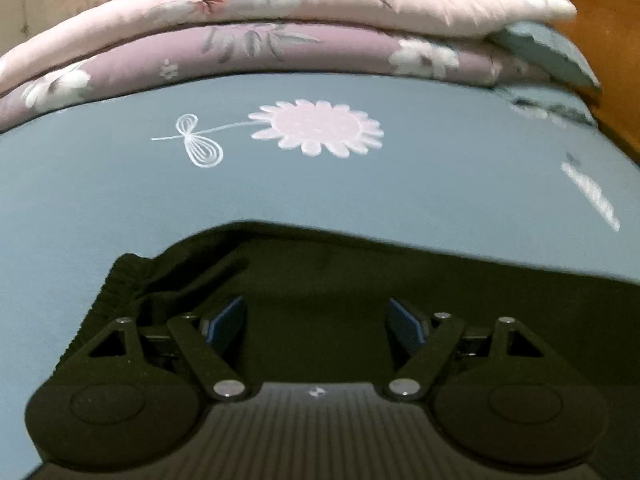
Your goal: Fold clothes
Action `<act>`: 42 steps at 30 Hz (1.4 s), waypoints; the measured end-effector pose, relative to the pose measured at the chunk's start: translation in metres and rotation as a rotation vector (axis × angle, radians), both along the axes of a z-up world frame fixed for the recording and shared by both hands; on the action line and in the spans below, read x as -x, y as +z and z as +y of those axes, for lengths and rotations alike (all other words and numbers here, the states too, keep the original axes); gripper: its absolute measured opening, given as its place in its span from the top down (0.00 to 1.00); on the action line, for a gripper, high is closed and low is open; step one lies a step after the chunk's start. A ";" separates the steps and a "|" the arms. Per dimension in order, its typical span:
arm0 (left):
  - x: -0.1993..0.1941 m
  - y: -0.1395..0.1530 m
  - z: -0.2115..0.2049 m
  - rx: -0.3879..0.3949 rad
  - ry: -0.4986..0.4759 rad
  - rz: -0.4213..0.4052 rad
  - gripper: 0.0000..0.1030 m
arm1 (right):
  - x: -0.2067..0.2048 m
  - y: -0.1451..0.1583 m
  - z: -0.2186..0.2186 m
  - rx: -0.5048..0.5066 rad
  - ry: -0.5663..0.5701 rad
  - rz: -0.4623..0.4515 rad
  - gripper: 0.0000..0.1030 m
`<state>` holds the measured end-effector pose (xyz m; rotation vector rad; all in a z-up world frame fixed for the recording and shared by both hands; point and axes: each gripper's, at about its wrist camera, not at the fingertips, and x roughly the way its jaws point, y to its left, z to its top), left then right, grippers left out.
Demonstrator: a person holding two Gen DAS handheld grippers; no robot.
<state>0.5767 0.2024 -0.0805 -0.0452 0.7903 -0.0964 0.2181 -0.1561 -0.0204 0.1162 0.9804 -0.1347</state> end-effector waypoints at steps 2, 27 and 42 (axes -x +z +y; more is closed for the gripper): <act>0.011 0.009 -0.010 0.035 -0.065 -0.032 0.24 | 0.000 -0.001 0.000 0.002 -0.010 0.009 0.27; 0.063 -0.007 -0.053 -0.064 -0.288 0.017 0.21 | 0.000 0.011 -0.010 0.062 -0.152 0.042 0.26; 0.095 0.011 -0.056 -0.017 -0.285 0.040 0.21 | 0.045 0.057 -0.047 0.055 -0.292 -0.139 0.25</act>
